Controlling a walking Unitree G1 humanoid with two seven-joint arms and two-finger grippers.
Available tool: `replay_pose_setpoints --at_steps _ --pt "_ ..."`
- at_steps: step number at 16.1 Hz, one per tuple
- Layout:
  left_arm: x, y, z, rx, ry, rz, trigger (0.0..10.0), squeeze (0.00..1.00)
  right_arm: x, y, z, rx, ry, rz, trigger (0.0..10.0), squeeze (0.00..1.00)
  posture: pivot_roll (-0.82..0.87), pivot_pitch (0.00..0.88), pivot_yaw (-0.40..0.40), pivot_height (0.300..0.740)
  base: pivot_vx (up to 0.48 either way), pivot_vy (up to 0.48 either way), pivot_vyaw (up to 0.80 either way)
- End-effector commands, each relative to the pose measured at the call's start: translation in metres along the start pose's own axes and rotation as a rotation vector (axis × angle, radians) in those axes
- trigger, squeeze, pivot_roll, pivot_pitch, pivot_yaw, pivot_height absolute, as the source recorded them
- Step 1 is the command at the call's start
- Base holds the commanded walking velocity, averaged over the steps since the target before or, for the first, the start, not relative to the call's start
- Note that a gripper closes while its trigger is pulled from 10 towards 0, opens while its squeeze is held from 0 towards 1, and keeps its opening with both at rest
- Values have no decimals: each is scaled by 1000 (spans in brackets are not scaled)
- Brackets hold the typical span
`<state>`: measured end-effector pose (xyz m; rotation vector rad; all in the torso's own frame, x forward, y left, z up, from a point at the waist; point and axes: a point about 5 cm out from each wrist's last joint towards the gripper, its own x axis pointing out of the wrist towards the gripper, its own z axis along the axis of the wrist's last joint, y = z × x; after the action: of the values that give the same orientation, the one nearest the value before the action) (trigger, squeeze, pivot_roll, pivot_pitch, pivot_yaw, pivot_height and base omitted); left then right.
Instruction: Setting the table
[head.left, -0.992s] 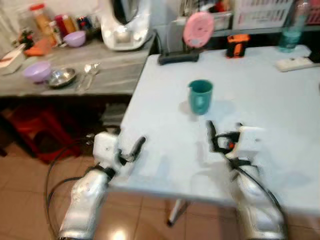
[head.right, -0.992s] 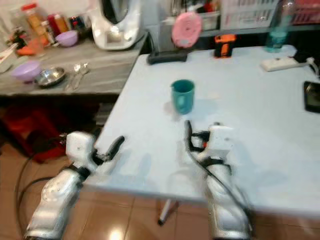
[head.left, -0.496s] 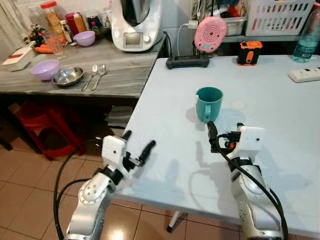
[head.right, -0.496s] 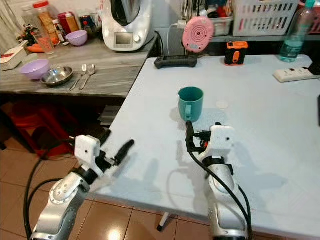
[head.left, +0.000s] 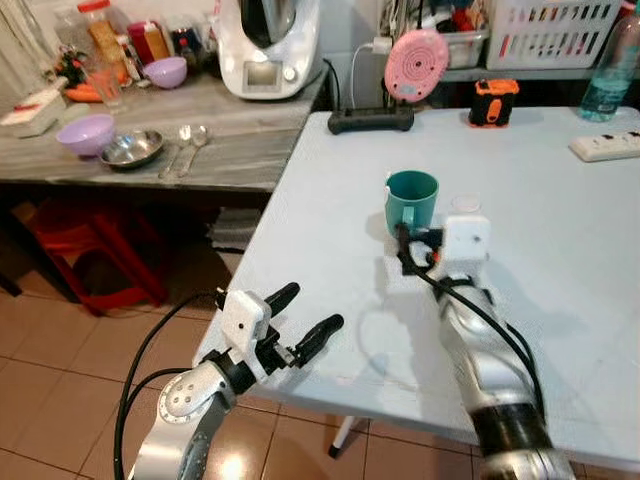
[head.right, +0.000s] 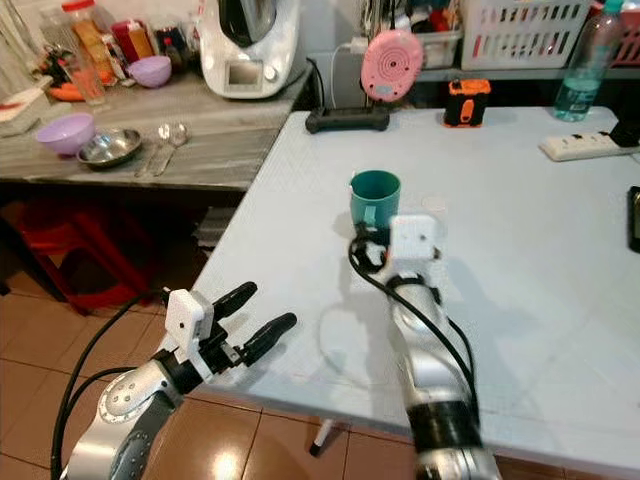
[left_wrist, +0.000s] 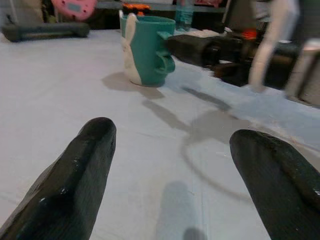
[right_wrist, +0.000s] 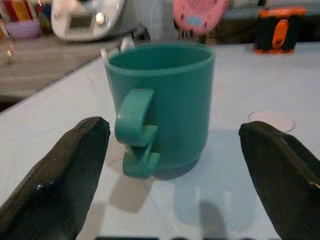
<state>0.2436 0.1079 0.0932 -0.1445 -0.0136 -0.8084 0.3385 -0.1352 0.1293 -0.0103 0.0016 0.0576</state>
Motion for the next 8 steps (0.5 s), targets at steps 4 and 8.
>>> replay_pose_setpoints --at_steps 4,8 --pt "-6 -1 2 -3 8 -7 10000 0 15 13 0 15 19 16 10000 0 -34 67 101 740 0 0 0" --pt "-7 -2 3 -6 8 -8 10000 0 20 3 0 -10 15 -52 0 0 -40 68 102 740 0 0 0"
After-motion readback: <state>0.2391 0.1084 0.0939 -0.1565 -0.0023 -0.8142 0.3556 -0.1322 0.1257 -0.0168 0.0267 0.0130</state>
